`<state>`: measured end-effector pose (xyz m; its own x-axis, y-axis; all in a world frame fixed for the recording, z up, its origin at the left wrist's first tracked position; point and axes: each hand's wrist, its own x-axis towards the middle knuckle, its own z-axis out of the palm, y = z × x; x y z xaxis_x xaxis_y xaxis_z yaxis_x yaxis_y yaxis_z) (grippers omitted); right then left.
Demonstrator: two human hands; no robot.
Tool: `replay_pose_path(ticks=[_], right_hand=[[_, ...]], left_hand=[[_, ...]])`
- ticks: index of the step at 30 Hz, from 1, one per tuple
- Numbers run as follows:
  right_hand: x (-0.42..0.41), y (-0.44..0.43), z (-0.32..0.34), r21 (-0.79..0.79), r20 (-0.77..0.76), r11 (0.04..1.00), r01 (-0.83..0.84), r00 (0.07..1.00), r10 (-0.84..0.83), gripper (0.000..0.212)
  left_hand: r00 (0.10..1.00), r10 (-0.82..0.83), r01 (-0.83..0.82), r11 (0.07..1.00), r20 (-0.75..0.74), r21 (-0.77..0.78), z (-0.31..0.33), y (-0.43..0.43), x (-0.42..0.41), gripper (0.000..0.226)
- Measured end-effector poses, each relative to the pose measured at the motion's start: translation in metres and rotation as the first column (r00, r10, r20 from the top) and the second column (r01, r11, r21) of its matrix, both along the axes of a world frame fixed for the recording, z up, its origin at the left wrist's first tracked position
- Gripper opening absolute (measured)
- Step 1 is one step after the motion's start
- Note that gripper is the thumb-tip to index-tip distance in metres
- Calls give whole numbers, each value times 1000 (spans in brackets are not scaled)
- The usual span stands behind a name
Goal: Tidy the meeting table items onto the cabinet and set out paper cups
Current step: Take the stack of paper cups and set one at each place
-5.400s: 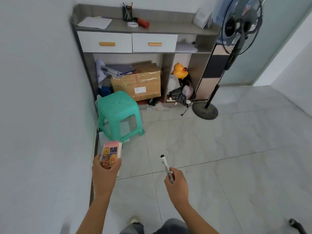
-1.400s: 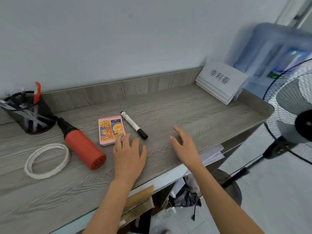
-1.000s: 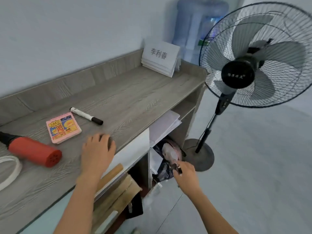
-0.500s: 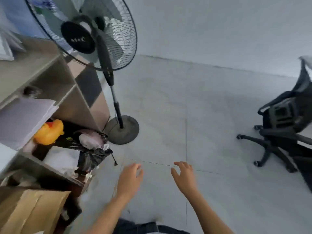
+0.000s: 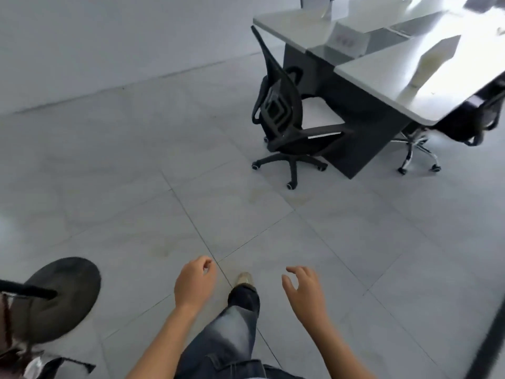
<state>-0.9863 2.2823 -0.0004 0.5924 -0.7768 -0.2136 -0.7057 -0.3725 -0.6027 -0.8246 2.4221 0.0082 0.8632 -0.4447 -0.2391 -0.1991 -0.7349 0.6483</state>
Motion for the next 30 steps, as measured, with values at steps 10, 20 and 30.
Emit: replay_pose_path(ticks=[10,20,30], right_hand=[[75,-142,21,-67,19,975,213,977,-212,25],[90,-213,12,-32,-37,895,445,894,-446,26],[143,-362,11,-65,61,904,422,906,-418,30]], left_hand=[[995,-74,68,994,-64,-88,7,-186,115,29],[910,-395,386,918,-124,-91,-1,-300,124,16],[901,-430,424,900,-58,-100,1,-432,160,19]])
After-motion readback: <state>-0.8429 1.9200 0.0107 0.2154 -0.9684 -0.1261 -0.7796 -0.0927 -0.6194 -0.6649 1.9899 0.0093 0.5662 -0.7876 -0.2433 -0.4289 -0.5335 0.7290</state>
